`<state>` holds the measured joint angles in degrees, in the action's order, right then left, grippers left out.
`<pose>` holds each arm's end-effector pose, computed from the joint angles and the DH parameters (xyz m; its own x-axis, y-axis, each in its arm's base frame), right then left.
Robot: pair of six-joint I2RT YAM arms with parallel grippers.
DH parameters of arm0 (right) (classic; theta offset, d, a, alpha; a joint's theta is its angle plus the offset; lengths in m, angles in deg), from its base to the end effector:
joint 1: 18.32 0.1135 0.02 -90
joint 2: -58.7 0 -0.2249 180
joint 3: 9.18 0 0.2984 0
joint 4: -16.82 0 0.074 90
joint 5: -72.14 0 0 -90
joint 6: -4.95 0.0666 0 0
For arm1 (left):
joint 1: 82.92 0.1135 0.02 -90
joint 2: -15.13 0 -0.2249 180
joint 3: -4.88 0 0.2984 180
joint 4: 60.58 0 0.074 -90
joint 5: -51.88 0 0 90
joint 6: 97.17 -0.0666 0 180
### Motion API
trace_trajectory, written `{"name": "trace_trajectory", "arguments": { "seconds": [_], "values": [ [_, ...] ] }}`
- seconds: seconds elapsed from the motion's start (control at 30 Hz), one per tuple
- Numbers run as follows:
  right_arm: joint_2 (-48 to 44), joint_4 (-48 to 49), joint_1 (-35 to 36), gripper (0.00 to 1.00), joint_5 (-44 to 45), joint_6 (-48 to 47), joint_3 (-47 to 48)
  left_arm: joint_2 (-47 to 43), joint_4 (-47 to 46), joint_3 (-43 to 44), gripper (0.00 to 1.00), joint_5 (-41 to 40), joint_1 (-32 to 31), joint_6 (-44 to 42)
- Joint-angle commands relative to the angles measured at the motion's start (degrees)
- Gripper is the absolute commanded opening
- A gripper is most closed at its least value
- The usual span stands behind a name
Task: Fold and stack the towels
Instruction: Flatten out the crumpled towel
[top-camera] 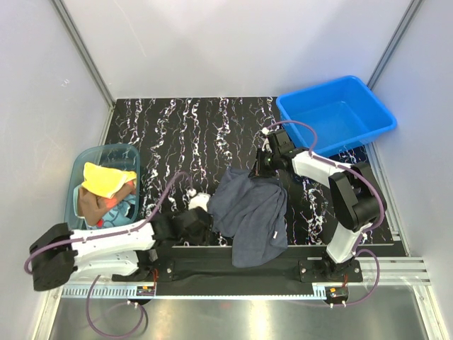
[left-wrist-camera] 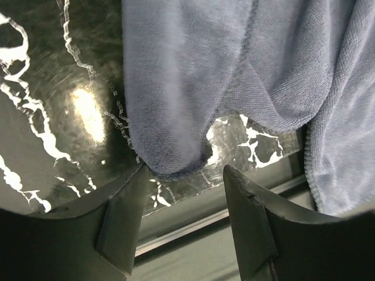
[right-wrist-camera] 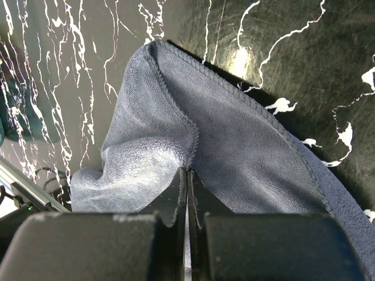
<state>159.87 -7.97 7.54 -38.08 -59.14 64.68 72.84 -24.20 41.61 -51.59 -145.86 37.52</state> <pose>0.3612 0.2007 0.0895 -0.9010 0.0189 -0.4334 -0.2297 0.8266 0.5137 0.1291 -0.2185 0.0799 -0.8412 0.1433 -0.5214 0.3056 0.9214 -0.2399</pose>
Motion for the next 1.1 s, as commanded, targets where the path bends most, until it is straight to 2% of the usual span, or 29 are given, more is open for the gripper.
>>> {"name": "trace_trajectory", "arguments": {
  "seconds": [0.0,0.13,0.23,0.37,0.53,0.63,0.73,0.83,1.07],
  "values": [
    [-0.4,0.7,-0.3,0.00,-0.3,0.3,1.2,6.1,1.1,7.4,0.58,-12.4,-4.8,-0.1],
    [-0.9,1.1,-0.3,0.00,-1.0,0.5,0.5,17.1,7.4,13.4,0.58,-19.7,-10.9,1.4],
    [-1.2,1.4,-0.4,0.00,-1.5,0.6,0.3,22.1,12.6,18.7,0.57,-24.5,-13.3,2.9],
    [-1.4,1.4,-0.3,0.00,-1.7,0.5,0.1,30.3,22.3,25.3,0.58,-31.2,-17.1,8.2],
    [-1.2,1.4,-0.3,0.00,-1.9,0.4,0.0,32.0,29.3,30.5,0.60,-36.8,-20.7,9.9],
    [-1.1,1.4,-0.4,0.00,-2.0,0.1,0.1,29.6,25.9,31.0,0.60,-36.5,-22.6,5.1],
    [-1.3,1.5,-0.4,0.00,-2.2,0.1,0.0,26.7,19.6,27.6,0.60,-33.6,-22.5,0.3],
    [-1.1,1.5,-0.5,0.00,-2.4,0.3,0.1,26.0,17.1,24.3,0.56,-30.9,-21.6,-1.5],
    [-0.9,1.1,-0.6,0.00,-3.1,0.3,0.8,27.2,13.5,22.9,0.49,-26.1,-17.7,-4.3]
  ]
}}
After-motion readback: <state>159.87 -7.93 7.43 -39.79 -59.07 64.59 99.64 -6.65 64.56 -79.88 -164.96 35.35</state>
